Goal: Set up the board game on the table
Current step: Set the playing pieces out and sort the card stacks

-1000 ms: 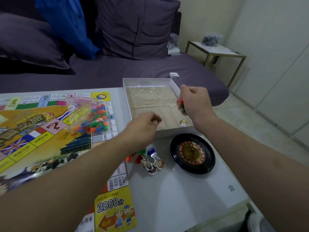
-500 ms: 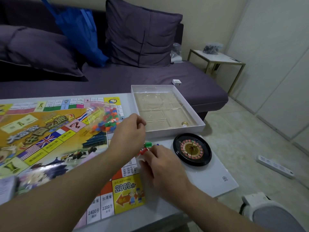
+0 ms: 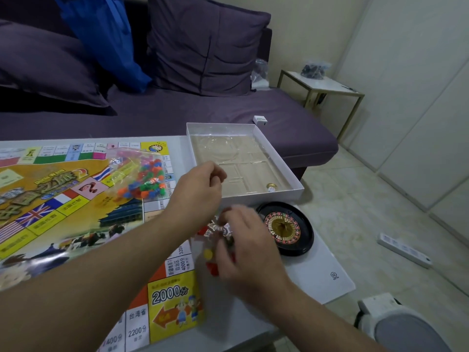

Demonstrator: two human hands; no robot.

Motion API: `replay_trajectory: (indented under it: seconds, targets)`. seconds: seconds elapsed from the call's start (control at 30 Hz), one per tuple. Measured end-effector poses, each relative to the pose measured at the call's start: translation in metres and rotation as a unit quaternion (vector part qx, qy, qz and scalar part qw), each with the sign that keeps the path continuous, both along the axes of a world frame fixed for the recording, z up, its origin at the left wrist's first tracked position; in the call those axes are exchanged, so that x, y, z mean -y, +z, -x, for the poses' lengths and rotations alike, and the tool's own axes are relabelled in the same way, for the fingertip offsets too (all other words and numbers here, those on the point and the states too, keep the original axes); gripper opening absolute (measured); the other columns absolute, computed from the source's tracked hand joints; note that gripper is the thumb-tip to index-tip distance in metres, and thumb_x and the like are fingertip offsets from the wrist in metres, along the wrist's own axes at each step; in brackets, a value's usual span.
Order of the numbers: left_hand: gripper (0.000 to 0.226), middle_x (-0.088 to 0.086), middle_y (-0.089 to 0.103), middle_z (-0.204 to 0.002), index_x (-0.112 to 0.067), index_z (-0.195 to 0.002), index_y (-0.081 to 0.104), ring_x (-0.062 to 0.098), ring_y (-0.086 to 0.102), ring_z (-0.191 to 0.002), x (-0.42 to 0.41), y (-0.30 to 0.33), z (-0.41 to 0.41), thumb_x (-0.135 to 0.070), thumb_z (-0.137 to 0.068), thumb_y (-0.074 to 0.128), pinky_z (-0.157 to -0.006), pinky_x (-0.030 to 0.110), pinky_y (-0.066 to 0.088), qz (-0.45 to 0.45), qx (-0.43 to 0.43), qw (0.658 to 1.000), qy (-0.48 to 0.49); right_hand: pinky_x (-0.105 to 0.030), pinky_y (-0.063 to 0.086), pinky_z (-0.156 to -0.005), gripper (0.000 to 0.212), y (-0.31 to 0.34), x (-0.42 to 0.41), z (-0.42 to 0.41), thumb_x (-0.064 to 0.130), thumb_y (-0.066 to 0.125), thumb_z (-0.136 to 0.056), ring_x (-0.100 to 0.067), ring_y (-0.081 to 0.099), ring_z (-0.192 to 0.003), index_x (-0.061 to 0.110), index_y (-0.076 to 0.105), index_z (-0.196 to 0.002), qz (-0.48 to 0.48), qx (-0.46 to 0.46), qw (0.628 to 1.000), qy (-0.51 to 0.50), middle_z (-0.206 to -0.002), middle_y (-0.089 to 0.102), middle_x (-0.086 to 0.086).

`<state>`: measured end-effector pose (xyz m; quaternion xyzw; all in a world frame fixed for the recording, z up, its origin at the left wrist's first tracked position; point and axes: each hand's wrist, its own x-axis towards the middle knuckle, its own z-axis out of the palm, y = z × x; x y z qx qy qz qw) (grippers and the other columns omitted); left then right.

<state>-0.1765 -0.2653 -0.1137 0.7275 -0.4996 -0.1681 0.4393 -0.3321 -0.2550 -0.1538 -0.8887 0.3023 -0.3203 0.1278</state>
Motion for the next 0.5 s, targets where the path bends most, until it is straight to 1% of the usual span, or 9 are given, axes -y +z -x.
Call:
replay_trajectory:
  seconds: [0.07, 0.13, 0.17, 0.23, 0.27, 0.3, 0.37, 0.43, 0.5]
  targets:
    - [0.020, -0.012, 0.066, -0.108, -0.025, -0.114, 0.068, 0.007, 0.060, -0.098, 0.005, -0.004, 0.001, -0.019, -0.107, 0.050, -0.072, 0.011, 0.039, -0.024, 0.023, 0.999, -0.033, -0.029, 0.042, -0.079, 0.008, 0.014, 0.026, 0.003, 0.013, 0.052, -0.094, -0.017, 0.049, -0.092, 0.013, 0.057, -0.100, 0.006, 0.046, 0.998, -0.035, -0.101, 0.053, 0.001]
    - [0.018, -0.010, 0.067, -0.110, -0.024, -0.114, 0.071, 0.008, 0.060, -0.101, 0.009, -0.009, 0.003, -0.029, -0.105, 0.057, -0.080, 0.020, 0.045, -0.057, 0.056, 0.995, -0.061, -0.024, 0.037, -0.078, 0.013, 0.030, 0.066, 0.006, 0.007, 0.051, -0.095, -0.015, 0.050, -0.094, 0.012, 0.060, -0.103, 0.007, 0.057, 0.994, -0.094, -0.104, 0.055, 0.002]
    - [0.017, -0.010, 0.065, -0.109, -0.025, -0.112, 0.073, 0.009, 0.059, -0.102, 0.010, -0.011, 0.003, -0.032, -0.104, 0.060, -0.084, 0.024, 0.045, -0.068, 0.075, 0.992, -0.069, -0.024, 0.037, -0.080, 0.014, 0.036, 0.090, 0.008, 0.008, 0.051, -0.097, -0.015, 0.051, -0.096, 0.012, 0.062, -0.105, 0.005, 0.032, 0.992, -0.120, -0.107, 0.057, 0.002]
    - [0.009, -0.013, 0.061, -0.105, -0.029, -0.105, 0.073, 0.008, 0.057, -0.102, 0.013, -0.014, 0.004, -0.033, -0.100, 0.066, -0.086, 0.024, 0.041, -0.071, 0.094, 0.991, -0.067, -0.034, 0.043, -0.086, 0.018, 0.041, 0.138, 0.010, 0.018, 0.046, -0.103, -0.019, 0.055, -0.101, 0.014, 0.064, -0.105, -0.043, -0.077, 0.986, -0.139, -0.109, 0.061, 0.000]
    - [0.004, -0.015, 0.060, -0.101, -0.031, -0.101, 0.072, 0.007, 0.057, -0.100, 0.014, -0.015, 0.003, -0.031, -0.099, 0.069, -0.085, 0.024, 0.041, -0.068, 0.095, 0.991, -0.063, -0.039, 0.046, -0.086, 0.024, 0.041, 0.156, 0.009, 0.026, 0.043, -0.106, -0.023, 0.058, -0.102, 0.017, 0.064, -0.098, -0.081, -0.151, 0.976, -0.138, -0.105, 0.061, 0.000]
    - [0.004, -0.017, 0.059, -0.097, -0.033, -0.096, 0.071, 0.008, 0.057, -0.099, 0.015, -0.016, 0.003, -0.030, -0.097, 0.070, -0.085, 0.024, 0.041, -0.065, 0.094, 0.992, -0.058, -0.042, 0.048, -0.087, 0.030, 0.038, 0.168, 0.008, 0.034, 0.039, -0.107, -0.026, 0.059, -0.102, 0.019, 0.060, -0.091, -0.109, -0.223, 0.960, -0.133, -0.102, 0.060, 0.000]
    - [0.011, -0.020, 0.059, -0.092, -0.036, -0.088, 0.069, 0.009, 0.059, -0.098, 0.019, -0.019, 0.002, -0.028, -0.095, 0.073, -0.087, 0.028, 0.045, -0.061, 0.087, 0.993, -0.048, -0.046, 0.049, -0.092, 0.035, 0.033, 0.179, 0.008, 0.042, 0.033, -0.108, -0.028, 0.058, -0.104, 0.024, 0.054, -0.087, -0.110, -0.314, 0.935, -0.125, -0.101, 0.058, -0.001]
    - [0.015, -0.020, 0.061, -0.091, -0.037, -0.085, 0.067, 0.010, 0.061, -0.098, 0.020, -0.020, 0.004, -0.028, -0.094, 0.074, -0.092, 0.034, 0.050, -0.057, 0.082, 0.994, -0.039, -0.044, 0.048, -0.092, 0.037, 0.031, 0.178, 0.010, 0.042, 0.030, -0.110, -0.029, 0.059, -0.105, 0.023, 0.056, -0.092, -0.085, -0.327, 0.935, -0.108, -0.104, 0.061, -0.004]
    - [0.016, -0.018, 0.063, -0.093, -0.037, -0.083, 0.067, 0.011, 0.061, -0.099, 0.021, -0.021, 0.006, -0.028, -0.094, 0.075, -0.095, 0.039, 0.052, -0.053, 0.075, 0.995, -0.033, -0.041, 0.045, -0.089, 0.046, 0.029, 0.174, 0.014, 0.041, 0.028, -0.113, -0.031, 0.060, -0.106, 0.015, 0.065, -0.100, -0.089, -0.308, 0.942, -0.099, -0.111, 0.068, -0.009]
